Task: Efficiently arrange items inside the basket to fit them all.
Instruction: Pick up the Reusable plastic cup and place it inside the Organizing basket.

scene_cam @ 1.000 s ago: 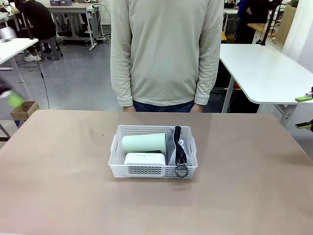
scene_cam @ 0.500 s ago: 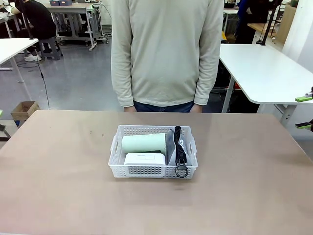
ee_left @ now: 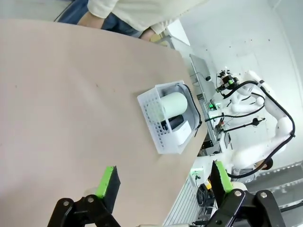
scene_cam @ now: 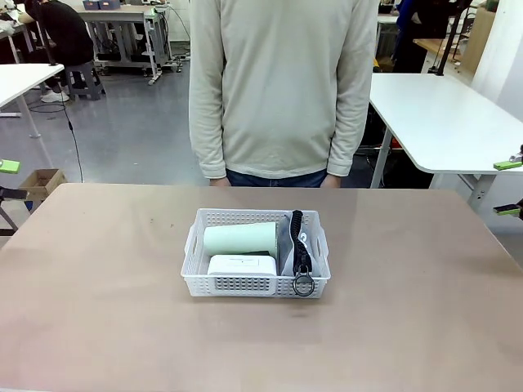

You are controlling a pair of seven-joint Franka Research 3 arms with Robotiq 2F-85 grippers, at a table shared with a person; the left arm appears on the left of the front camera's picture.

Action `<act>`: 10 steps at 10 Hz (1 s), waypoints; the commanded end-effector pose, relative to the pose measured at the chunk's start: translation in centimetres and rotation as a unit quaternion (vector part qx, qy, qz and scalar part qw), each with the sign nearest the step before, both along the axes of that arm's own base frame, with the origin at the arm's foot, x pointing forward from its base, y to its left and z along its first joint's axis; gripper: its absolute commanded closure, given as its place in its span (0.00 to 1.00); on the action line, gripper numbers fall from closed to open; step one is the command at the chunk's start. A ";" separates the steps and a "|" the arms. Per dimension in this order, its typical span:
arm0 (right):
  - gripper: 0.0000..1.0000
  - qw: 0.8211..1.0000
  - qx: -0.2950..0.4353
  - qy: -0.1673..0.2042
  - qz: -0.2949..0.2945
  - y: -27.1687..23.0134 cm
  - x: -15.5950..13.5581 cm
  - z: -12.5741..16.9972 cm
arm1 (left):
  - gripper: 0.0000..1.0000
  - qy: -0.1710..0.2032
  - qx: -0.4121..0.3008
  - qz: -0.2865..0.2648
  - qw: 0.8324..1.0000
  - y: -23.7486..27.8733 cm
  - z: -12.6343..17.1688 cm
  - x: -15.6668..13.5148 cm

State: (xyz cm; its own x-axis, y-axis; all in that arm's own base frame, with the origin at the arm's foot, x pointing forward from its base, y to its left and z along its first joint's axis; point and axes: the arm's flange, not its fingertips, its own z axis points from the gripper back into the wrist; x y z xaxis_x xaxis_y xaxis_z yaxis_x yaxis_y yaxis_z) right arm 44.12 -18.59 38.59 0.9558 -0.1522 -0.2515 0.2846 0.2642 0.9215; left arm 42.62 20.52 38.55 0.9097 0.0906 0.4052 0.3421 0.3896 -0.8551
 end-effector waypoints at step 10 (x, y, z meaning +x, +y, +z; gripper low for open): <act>0.00 1.000 0.000 0.000 -0.002 0.1 -0.2 0.3 | 0.00 0.004 0.007 -0.005 1.000 0.2 -0.1 -0.3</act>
State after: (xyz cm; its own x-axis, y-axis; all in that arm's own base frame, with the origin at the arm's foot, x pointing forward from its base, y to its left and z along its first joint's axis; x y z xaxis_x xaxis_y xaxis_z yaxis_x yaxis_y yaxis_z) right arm 44.12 -18.59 38.59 0.9558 -0.1523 -0.2516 0.2846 0.2642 0.9215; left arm 42.42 20.72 38.23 0.9149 0.0814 0.3953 0.3344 0.3953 -0.8555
